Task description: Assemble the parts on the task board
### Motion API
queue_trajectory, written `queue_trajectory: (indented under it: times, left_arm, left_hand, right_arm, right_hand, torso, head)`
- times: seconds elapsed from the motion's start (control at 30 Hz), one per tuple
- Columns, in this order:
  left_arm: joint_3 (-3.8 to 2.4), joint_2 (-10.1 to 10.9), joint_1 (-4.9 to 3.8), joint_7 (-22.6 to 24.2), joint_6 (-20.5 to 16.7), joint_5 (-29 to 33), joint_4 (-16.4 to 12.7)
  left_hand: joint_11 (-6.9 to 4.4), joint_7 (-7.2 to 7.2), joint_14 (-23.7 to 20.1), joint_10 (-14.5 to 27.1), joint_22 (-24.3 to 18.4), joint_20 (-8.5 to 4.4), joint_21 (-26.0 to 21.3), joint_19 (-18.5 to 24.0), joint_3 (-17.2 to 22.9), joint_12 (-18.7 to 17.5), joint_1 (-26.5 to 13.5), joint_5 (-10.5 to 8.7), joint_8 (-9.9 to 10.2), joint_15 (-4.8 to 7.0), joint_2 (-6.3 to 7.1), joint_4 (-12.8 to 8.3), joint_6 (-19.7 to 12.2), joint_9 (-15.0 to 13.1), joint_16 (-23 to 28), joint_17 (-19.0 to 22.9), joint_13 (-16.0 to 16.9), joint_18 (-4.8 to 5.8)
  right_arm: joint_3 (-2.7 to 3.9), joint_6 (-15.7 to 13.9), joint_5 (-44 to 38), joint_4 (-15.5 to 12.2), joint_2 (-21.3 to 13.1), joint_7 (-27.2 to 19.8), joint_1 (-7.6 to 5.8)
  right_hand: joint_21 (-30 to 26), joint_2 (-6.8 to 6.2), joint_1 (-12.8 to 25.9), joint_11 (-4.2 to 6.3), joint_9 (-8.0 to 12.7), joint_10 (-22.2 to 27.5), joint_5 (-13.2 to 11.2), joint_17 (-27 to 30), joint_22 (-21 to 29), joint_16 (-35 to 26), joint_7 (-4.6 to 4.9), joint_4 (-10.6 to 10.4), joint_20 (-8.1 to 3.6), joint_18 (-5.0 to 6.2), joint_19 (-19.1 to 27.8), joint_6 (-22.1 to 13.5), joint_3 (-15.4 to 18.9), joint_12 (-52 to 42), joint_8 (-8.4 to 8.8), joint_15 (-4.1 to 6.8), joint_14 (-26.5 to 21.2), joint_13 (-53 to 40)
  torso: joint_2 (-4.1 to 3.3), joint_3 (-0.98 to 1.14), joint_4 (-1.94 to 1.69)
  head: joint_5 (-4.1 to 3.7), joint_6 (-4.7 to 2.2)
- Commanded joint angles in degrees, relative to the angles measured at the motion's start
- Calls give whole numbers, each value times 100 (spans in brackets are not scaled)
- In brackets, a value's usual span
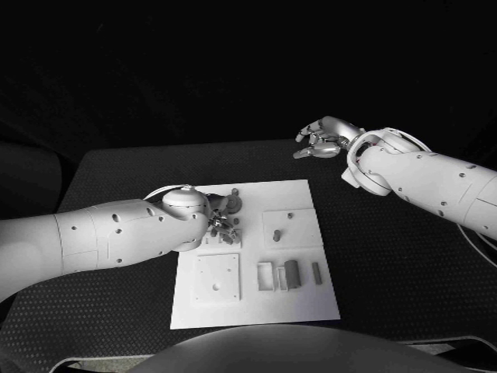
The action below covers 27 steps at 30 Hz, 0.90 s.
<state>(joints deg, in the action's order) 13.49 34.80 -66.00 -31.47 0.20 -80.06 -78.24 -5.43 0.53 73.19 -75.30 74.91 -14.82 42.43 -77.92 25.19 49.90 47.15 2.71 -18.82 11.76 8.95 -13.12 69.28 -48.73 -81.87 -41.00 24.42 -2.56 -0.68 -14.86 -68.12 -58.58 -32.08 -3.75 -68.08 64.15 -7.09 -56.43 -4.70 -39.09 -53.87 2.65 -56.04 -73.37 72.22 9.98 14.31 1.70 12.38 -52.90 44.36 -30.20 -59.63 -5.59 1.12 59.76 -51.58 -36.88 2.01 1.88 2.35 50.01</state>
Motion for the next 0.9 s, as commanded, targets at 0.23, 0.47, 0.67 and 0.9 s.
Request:
queue_trajectory:
  times: [0.23, 0.47, 0.67, 0.9]
  left_arm:
    - [17, 86, 26, 167, -135, 513, -28]
    - [16, 125, 23, 159, -152, 658, -14]
    - [16, 125, 23, 127, -92, 657, 28]
    - [17, 140, 23, 107, -49, 622, -2]
  left_hand:
    - [17, 35, -64, 132, 49, 19, -58, 74, 274, -57, 334, 21, 73, -31, -327, -251, -143, 15, 60, 21, -18, -177]
    - [65, 91, -131, 260, 39, 18, -120, 144, 298, -79, 296, 22, 156, -78, -318, -252, -305, 49, 129, 56, -33, -171]
    - [140, 181, -137, 289, 50, -3, -126, 145, 321, -32, 267, 25, 348, -148, -277, -237, -583, 183, 131, 67, -15, -180]
    - [172, 218, -137, 312, 64, -15, -123, 141, 344, 17, 232, 24, 435, -180, -210, -196, -672, 285, 115, 69, 3, -182]
  right_arm:
    - [3, 54, -18, 7, -3, -37, 0]
    - [3, 64, -19, 21, -8, -35, 0]
    - [3, 36, -19, 74, -14, -30, 1]
    - [3, 51, -19, 84, -11, -33, 1]
  right_hand:
    - [-37, 35, 13, 4, 10, 24, 11, 7, 8, 11, 119, -7, -33, 261, -7, -71, 36, -40, -29, 42, -2, 11]
    - [-37, 34, 16, 4, 11, 24, 11, 8, 8, 11, 119, -9, -33, 262, -7, -71, 37, -41, -29, 42, -2, 12]
    - [-37, 36, 17, 4, 12, 24, 11, 8, 8, 11, 119, -11, -33, 261, -8, -72, 37, -42, -29, 42, -2, 13]
    - [-38, 35, 21, 4, 12, 25, 11, 8, 8, 11, 119, -13, -33, 262, -8, -74, 39, -43, -29, 42, -2, 15]
  torso:
    - [1, -2, -3]
    - [2, -3, -5]
    - [1, -3, -8]
    - [-1, -2, -4]
  head:
    - [-9, -1]
    - [-8, -1]
    - [-22, -1]
    - [-19, -1]
